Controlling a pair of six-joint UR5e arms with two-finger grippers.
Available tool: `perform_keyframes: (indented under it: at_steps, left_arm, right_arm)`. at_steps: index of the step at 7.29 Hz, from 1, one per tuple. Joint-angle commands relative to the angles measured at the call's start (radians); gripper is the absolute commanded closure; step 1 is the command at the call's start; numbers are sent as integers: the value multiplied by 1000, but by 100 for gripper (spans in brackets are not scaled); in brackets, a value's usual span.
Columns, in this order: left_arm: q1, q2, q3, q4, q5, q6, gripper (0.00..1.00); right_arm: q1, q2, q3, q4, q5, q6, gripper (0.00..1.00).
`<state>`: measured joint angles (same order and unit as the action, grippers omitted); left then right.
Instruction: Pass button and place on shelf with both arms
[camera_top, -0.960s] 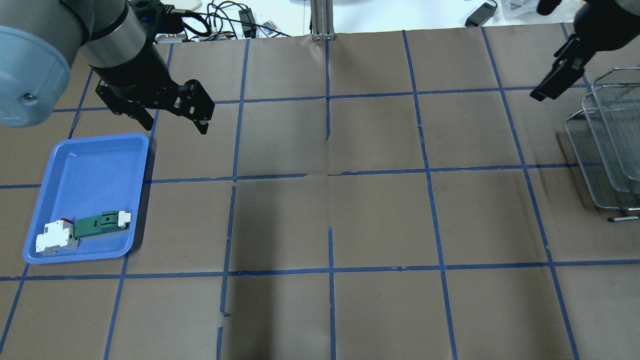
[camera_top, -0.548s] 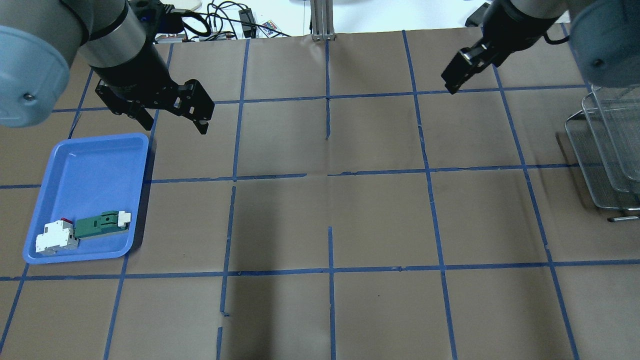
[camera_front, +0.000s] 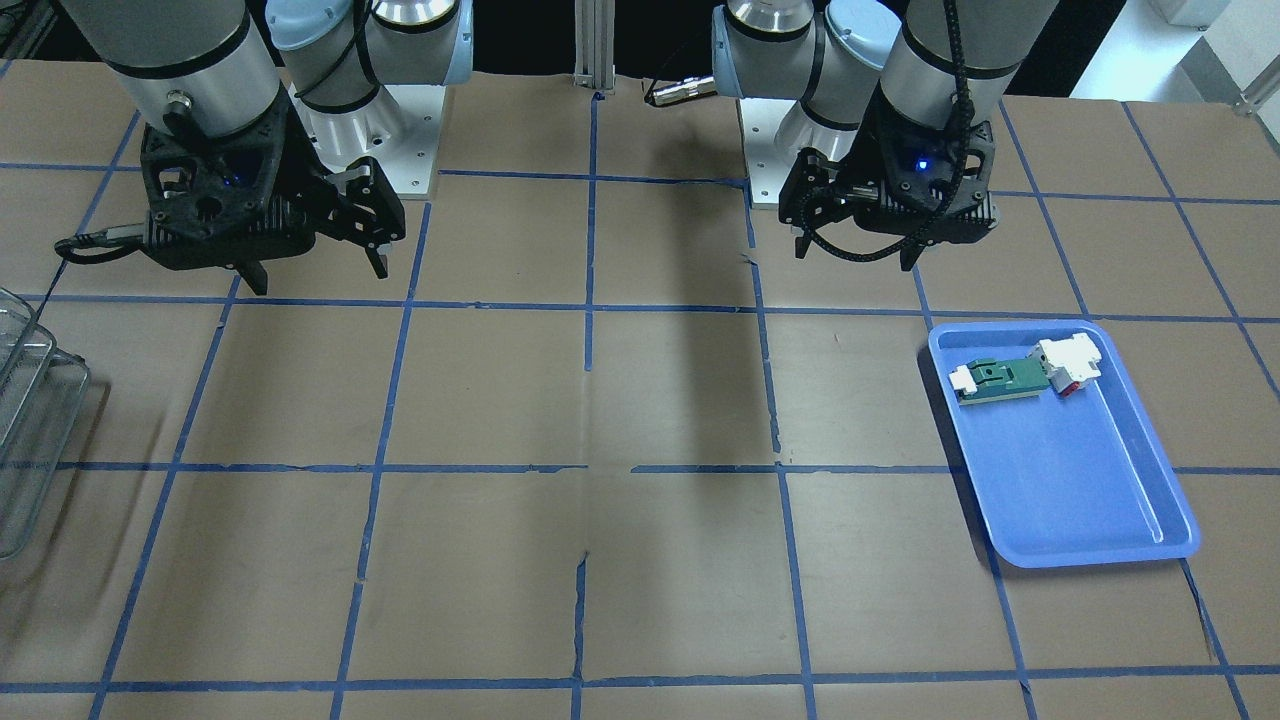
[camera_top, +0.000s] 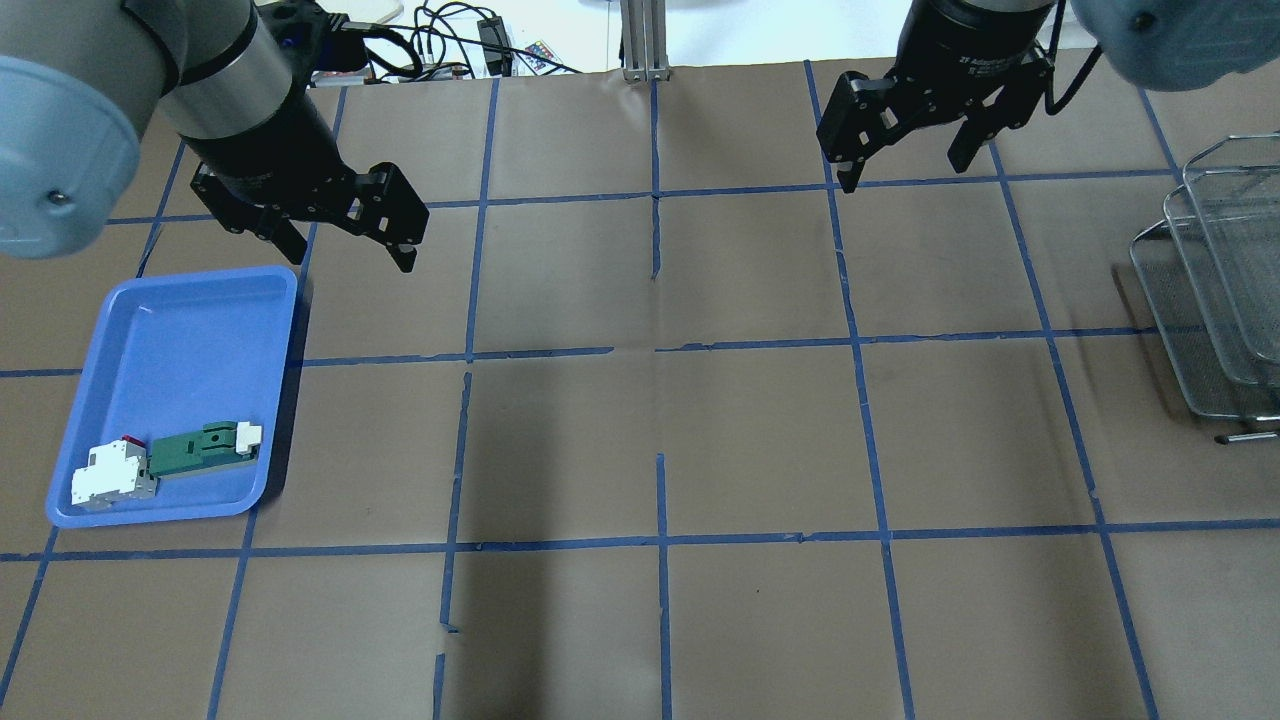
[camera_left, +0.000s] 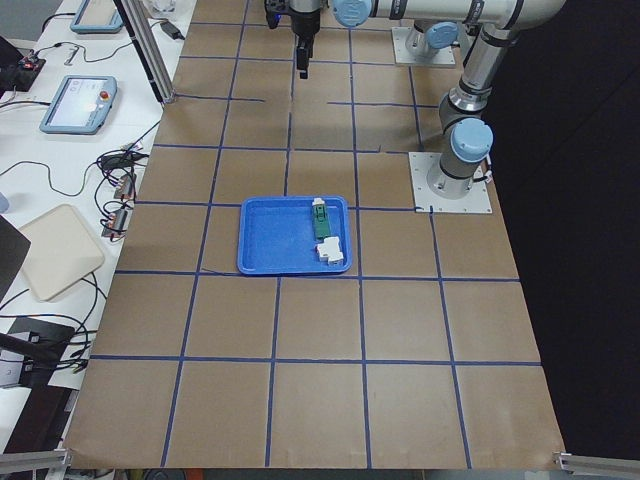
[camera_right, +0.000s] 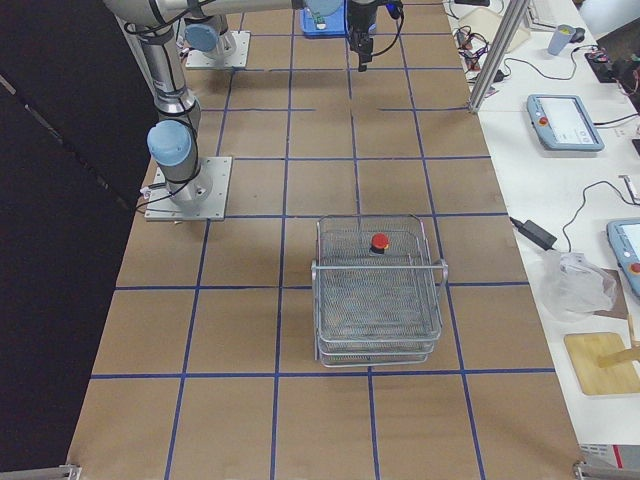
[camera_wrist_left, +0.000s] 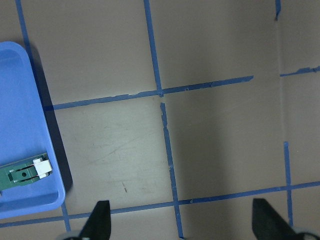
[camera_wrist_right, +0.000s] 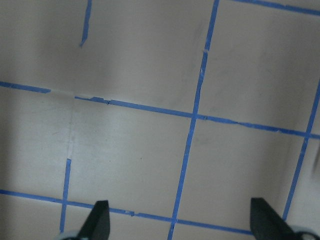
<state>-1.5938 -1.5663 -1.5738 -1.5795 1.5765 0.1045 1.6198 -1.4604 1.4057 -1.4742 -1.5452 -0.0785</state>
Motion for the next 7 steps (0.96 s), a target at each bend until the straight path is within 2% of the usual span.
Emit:
perform_keyframes:
  at_steps: [1,3,5,7]
  left_arm:
    - [0,-1,1,1,-1,0,0]
    - [0,-1,0,1,-1,0,0]
    - [0,0,1,1,-1,-2,0]
    - [0,-1,9,1,-1,-2,0]
  right_arm:
    - [-50,6,9,92,-6,107,0]
    - [-66,-26,44,81,-6,129,0]
    - [-77,-54,96,-38,-4,131,0]
    - [-80,-58,101,-44,-4,138,0]
